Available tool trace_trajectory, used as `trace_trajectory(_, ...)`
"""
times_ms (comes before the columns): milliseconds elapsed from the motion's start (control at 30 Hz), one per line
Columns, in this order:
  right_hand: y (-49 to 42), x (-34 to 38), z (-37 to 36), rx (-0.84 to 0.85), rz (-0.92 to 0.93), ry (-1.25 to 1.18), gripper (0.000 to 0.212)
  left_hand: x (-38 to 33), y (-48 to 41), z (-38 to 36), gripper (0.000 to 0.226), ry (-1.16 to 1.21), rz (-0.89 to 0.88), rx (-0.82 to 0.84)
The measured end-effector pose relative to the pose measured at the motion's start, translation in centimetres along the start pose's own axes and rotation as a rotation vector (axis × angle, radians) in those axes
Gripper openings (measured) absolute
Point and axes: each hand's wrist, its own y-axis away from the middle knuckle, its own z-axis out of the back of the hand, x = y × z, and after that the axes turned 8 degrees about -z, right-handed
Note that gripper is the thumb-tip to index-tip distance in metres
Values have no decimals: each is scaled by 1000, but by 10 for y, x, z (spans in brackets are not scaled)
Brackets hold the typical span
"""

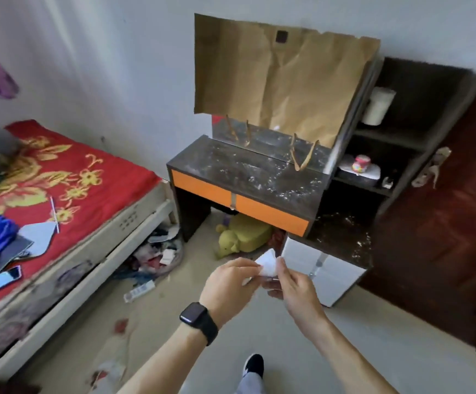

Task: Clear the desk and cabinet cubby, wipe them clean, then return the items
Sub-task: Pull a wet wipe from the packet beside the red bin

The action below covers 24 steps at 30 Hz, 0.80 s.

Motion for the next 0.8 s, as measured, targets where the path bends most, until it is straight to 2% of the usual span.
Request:
trace_trajectory(67, -35, 7, -16, 1, 48, 33, 47, 23, -15, 17, 17, 117, 127, -26)
trace_trajectory(133, -73, 14, -26, 36, 68, 34, 49, 47, -34, 36, 19, 381, 304, -1)
trace_trajectory(233, -138, 30, -31, 75, 13, 30, 65, 79, -66, 65, 20, 678, 483, -158)
trace_trajectory(267, -160, 38, -33, 97, -47, -7, 64, 89, -78, 74, 20, 710, 547, -210)
trace_trajectory(367, -211, 66, -43, 252, -172, -174, 43, 116, -114, 92, 20, 675, 649, -210)
trace_trajectory(433, -236, 80, -52, 432, -178, -211, 39, 133, -138, 100, 20, 652, 695, -194)
trace_trajectory(500, -257, 84, -60, 533, -177, -185, 44, 148, -160, 108, 18, 682, 749, -189)
trace_trajectory(600, -294, 84, -66, 452, -162, -154, 37, 171, -190, 120, 26, 784, 780, -126)
trace_trajectory(667, -314, 89, -67, 414, -165, -200, 30, 186, -204, 122, 30, 770, 771, -78)
trace_trajectory(733, -333, 96, -66, 390, -143, -196, 24, 201, -218, 120, 19, 699, 756, -77)
trace_trajectory(800, -352, 104, -63, 359, -86, -102, 34, 214, -234, 118, 23, 661, 761, -116)
